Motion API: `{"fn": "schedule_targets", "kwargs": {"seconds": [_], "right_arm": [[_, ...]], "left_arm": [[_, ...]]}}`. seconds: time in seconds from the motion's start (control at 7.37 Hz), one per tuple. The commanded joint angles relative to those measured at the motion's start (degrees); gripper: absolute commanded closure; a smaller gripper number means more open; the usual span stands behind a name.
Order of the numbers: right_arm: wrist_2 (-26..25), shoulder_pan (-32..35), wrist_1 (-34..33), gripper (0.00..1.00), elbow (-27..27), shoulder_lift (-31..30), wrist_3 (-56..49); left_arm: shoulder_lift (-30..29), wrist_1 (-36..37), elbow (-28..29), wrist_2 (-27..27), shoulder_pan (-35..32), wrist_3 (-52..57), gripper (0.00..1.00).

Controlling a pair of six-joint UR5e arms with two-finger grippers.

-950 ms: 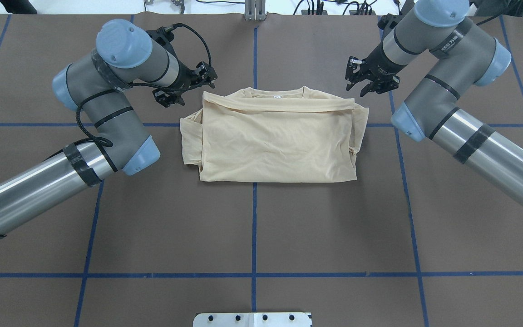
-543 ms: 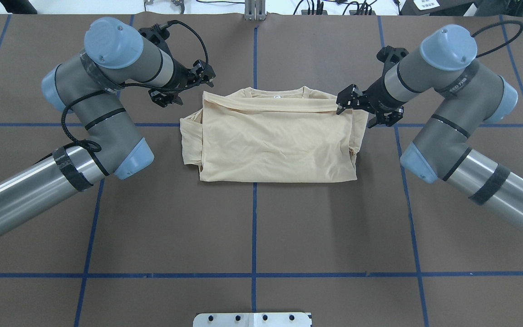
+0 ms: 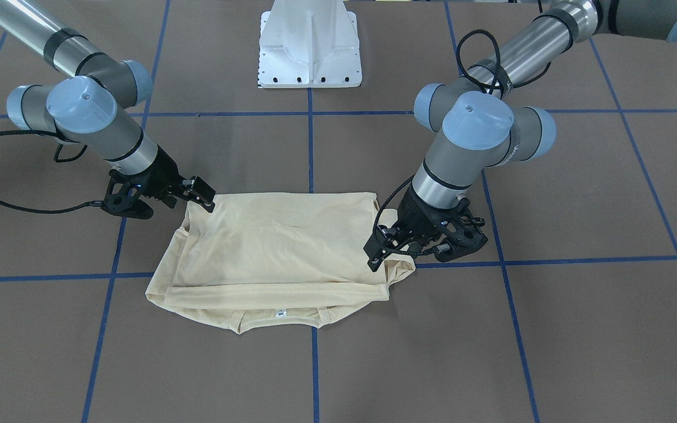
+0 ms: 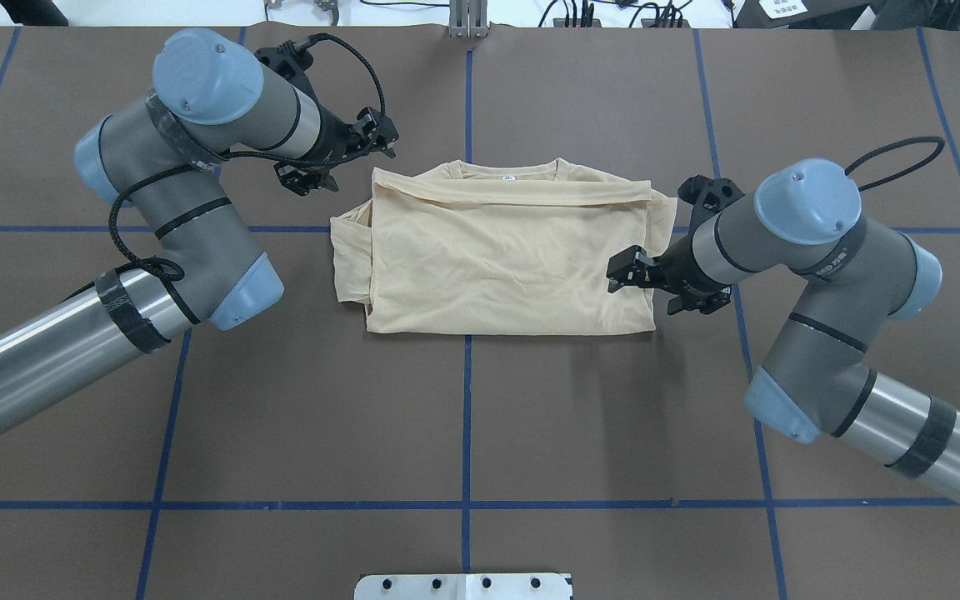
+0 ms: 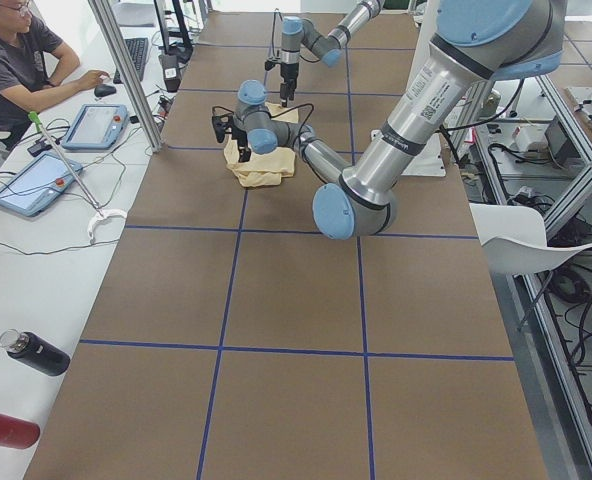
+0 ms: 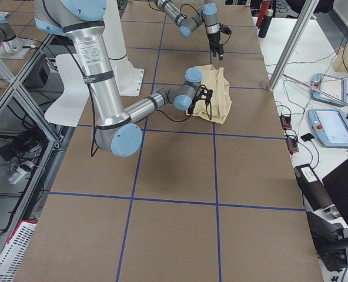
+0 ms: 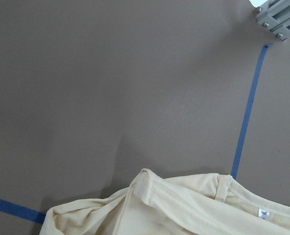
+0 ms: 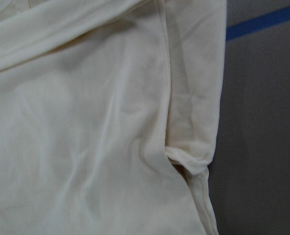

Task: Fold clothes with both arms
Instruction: 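Move the right gripper down to the folded shirt's side edge, then grasp the edge and drag the folded shirt away from the left arm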

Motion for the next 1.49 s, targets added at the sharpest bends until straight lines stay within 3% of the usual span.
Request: {"fn": "schedule_targets", "kwargs": {"seconds": [0.0, 0.41, 0.68, 0.95, 1.09, 1.22, 1.36], "right_arm": [[-1.6, -2.2, -0.7, 0.0, 0.2, -0.8, 0.3], [-1.2, -2.3, -3.9, 0.17, 0.5, -0.1, 0.3], [-1.2, -2.2, -4.0, 0.36, 0.4, -0.3, 0.3], [-1.2, -2.2, -4.0, 0.47, 0.4, -0.4, 0.3], [-1.2, -2.2, -4.0, 0.68, 0.4, -0.4, 0.3], [-1.2, -2.1, -4.0, 0.95, 0.5, -0.5, 0.3], [-1.2, -2.0, -4.0, 1.0, 0.6, -0.6, 0.3]], "left_arm": [[0.0, 0.0, 0.0, 0.0, 0.0, 0.0, 0.01], [0.0, 0.0, 0.0, 0.0, 0.1, 0.0, 0.01], [0.4, -0.1, 0.0, 0.1, 0.1, 0.0, 0.01], [0.6, -0.1, 0.0, 0.1, 0.2, 0.1, 0.01], [0.6, -0.1, 0.0, 0.1, 0.1, 0.1, 0.01], [0.5, -0.1, 0.0, 0.1, 0.2, 0.1, 0.01], [0.5, -0.1, -0.1, 0.1, 0.3, 0.1, 0.01]]}}
